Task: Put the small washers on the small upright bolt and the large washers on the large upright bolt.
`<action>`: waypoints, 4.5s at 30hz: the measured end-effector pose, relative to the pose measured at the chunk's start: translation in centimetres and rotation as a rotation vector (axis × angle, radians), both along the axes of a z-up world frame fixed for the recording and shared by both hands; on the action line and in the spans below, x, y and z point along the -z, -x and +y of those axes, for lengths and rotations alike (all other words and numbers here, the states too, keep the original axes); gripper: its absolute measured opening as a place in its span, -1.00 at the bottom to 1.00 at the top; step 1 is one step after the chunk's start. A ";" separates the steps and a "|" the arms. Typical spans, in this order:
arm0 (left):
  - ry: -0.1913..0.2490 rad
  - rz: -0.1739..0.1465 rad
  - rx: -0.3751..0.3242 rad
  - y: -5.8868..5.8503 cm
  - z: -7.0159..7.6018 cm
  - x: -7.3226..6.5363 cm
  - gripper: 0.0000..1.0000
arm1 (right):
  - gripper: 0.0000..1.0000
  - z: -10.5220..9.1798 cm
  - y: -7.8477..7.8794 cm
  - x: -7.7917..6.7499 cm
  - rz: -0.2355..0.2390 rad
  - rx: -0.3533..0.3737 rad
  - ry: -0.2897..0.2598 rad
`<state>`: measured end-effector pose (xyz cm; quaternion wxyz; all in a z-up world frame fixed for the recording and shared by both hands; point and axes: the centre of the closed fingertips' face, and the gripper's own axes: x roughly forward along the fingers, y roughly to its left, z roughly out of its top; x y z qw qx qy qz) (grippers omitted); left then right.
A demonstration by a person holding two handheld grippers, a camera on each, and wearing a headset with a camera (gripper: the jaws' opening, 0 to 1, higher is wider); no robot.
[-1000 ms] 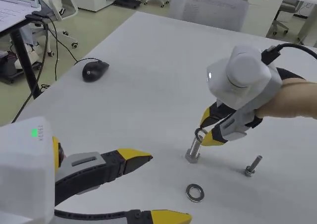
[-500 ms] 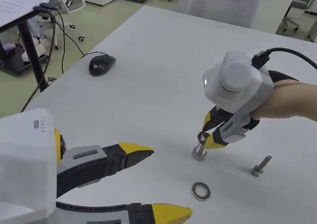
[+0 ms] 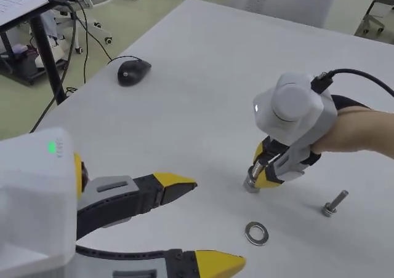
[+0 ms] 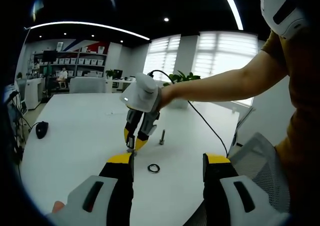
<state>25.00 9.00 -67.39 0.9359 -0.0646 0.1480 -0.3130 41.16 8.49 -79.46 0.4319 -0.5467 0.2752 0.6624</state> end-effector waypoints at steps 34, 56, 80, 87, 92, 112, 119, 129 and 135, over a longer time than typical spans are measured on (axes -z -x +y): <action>0.002 -0.012 -0.006 0.2 0.2 -0.2 0.09 | -0.54 -1.7 -0.4 -0.2 -0.039 -0.013 0.010; -0.032 -0.028 0.031 0.9 -1.3 -1.3 0.09 | -0.54 -6.2 4.4 0.7 0.041 0.066 -0.007; -0.058 -0.025 0.018 1.1 -0.8 -1.2 0.09 | -0.33 -4.0 7.9 3.2 0.117 0.026 0.001; -0.052 -0.029 0.012 1.2 -0.6 -1.3 0.09 | -0.34 -3.9 7.7 3.1 0.126 0.022 -0.004; -0.052 -0.026 0.006 1.4 -0.5 -1.2 0.09 | -0.34 -3.9 7.8 3.1 0.121 0.009 -0.003; -0.045 -0.028 -0.003 1.4 -0.6 -1.2 0.10 | -0.56 -4.0 7.6 3.1 0.117 -0.003 0.000; -0.047 -0.023 -0.006 1.4 -0.4 -1.0 0.10 | -0.57 -3.7 7.5 2.4 0.118 0.008 -0.019; -0.045 -0.020 0.003 1.3 -0.7 -0.9 0.09 | -0.57 -3.9 6.0 -0.1 0.087 0.032 -0.057; -0.046 -0.018 0.014 1.1 -1.1 -0.8 0.09 | -0.56 -3.8 4.0 -2.4 0.044 0.050 -0.083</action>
